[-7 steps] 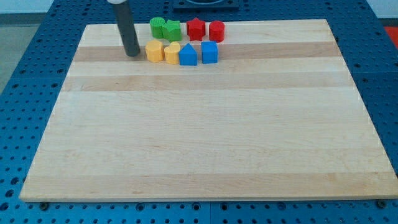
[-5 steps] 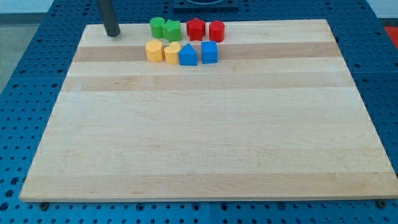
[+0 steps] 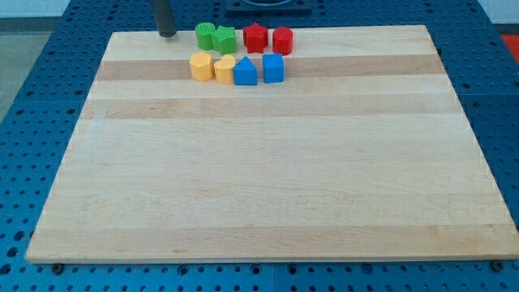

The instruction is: Slightly move the green blocks to the left of the red star

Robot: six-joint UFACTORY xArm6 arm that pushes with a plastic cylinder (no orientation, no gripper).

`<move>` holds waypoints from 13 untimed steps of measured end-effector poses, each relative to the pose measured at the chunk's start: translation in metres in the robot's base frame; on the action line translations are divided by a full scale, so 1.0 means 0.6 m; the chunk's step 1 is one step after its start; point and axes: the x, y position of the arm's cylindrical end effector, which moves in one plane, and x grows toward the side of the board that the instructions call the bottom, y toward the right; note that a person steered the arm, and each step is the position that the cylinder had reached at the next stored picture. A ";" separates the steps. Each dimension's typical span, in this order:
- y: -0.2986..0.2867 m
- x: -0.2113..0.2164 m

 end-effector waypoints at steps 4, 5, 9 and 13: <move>0.030 -0.001; 0.049 -0.001; 0.079 0.022; 0.029 0.035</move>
